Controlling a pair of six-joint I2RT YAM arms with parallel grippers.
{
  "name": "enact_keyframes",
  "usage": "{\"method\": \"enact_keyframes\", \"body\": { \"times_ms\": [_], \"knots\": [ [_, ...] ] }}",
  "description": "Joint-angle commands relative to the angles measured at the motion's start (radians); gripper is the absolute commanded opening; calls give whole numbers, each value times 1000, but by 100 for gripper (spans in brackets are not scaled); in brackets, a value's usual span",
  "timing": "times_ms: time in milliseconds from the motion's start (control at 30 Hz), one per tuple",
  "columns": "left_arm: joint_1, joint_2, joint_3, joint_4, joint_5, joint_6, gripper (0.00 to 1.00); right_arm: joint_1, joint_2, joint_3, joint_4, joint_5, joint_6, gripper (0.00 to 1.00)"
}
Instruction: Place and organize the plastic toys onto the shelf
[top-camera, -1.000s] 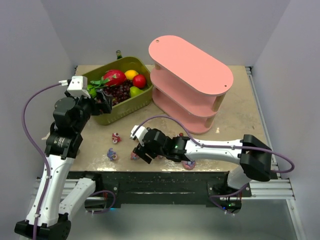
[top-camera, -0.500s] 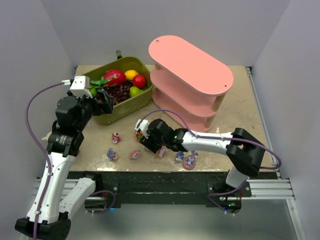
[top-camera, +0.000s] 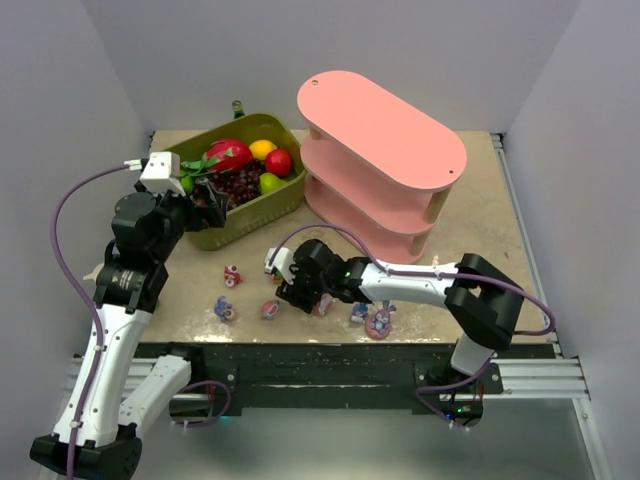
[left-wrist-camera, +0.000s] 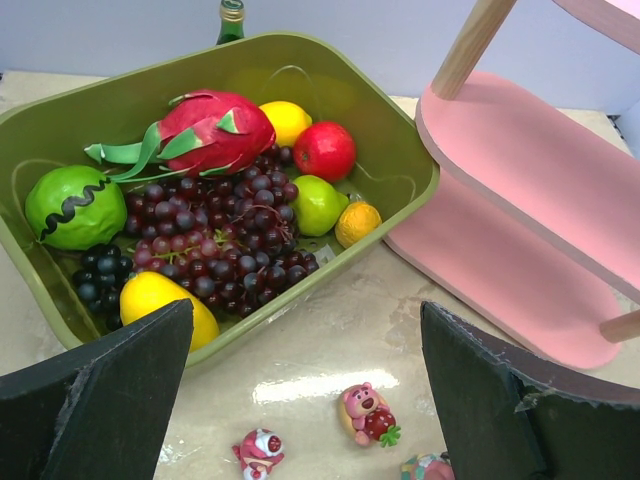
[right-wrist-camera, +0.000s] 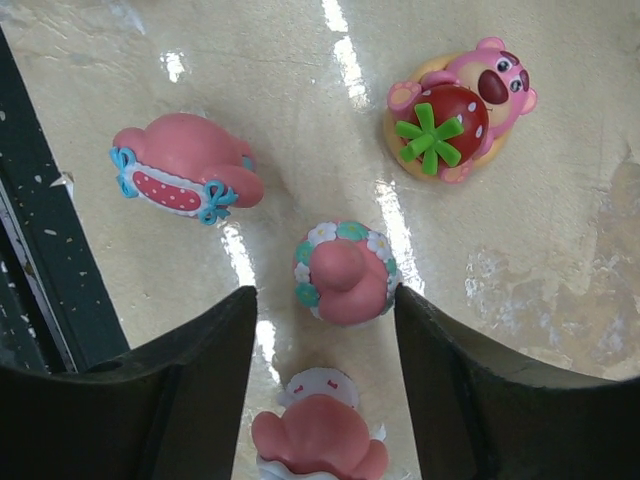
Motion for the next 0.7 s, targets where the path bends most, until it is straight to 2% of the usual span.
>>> {"method": "enact_keyframes", "body": {
  "times_ms": [0,133,233,333,367,467,667],
  "knots": [
    [5,-1,-12,29,15,29,99,-6,36,52,22,0,-45,61],
    [5,3,-11,29,21,29,100,-10,69,75,16,9,-47,61],
    [5,3,-12,27,21,29,100,-13,72,75,33,17,-39,55],
    [5,3,-14,27,21,31,99,-15,65,69,44,31,-22,33],
    [5,3,-14,27,23,31,99,-13,51,63,50,40,-8,17],
    [5,2,-19,27,21,31,99,-15,19,36,73,66,13,3],
    [5,3,-25,31,32,28,99,-15,-52,72,4,155,111,0]
  ]
}}
